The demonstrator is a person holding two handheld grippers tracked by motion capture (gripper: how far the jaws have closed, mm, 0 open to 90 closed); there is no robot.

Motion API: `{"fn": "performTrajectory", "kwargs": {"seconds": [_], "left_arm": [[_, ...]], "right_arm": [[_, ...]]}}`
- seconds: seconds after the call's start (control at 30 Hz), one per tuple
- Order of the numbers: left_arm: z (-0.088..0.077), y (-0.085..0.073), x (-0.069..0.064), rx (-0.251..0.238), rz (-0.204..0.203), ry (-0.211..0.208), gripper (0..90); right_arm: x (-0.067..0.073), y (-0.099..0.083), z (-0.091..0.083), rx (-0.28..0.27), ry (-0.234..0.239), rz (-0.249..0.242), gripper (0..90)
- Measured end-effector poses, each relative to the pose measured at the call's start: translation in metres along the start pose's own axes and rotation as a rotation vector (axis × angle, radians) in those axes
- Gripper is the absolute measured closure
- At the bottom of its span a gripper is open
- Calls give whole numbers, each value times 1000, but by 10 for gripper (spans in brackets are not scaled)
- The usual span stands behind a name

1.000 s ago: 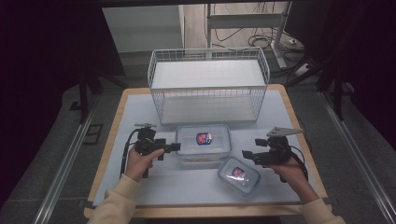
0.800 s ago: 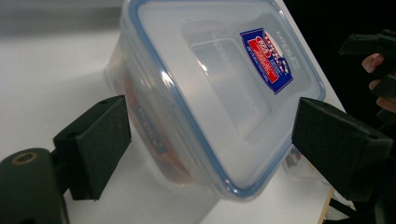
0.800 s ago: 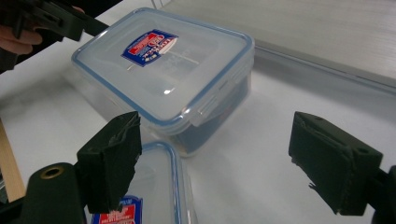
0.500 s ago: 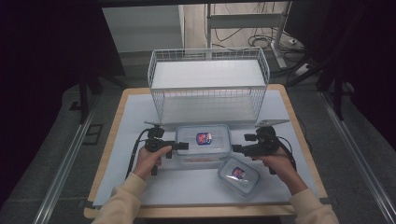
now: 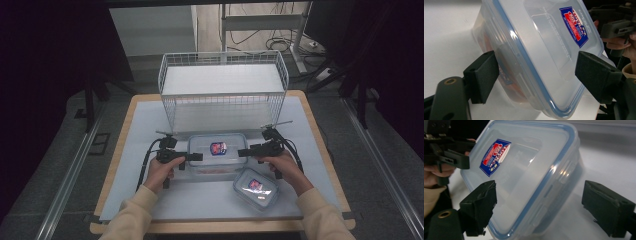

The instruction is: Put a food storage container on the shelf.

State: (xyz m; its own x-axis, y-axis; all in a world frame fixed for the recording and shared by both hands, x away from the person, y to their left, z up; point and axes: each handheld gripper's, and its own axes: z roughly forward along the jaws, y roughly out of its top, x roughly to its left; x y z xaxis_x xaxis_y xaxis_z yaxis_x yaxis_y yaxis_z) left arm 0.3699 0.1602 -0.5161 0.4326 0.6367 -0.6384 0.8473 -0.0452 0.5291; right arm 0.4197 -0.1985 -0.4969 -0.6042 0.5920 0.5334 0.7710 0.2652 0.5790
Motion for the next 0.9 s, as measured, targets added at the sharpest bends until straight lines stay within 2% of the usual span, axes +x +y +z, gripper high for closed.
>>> {"fn": "performTrajectory", "kwargs": {"seconds": [0.07, 0.2, 0.3, 0.5, 0.9], "left_arm": [[0, 0, 0, 2, 0, -2, 203], [-1, -1, 1, -12, -14, -7, 218], [-1, -1, 1, -12, -17, -5, 228], [-4, -2, 1, -25, -11, -2, 257], [-13, -3, -1, -74, -6, 9, 348]], "right_arm": [[-2, 1, 2, 2, 28, 18, 158], [-2, 0, 5, 19, 47, 26, 241], [-2, -1, 7, 26, 62, 54, 244], [-7, -3, 3, 6, 91, 109, 321], [1, -3, -3, -14, 74, 112, 401]]}}
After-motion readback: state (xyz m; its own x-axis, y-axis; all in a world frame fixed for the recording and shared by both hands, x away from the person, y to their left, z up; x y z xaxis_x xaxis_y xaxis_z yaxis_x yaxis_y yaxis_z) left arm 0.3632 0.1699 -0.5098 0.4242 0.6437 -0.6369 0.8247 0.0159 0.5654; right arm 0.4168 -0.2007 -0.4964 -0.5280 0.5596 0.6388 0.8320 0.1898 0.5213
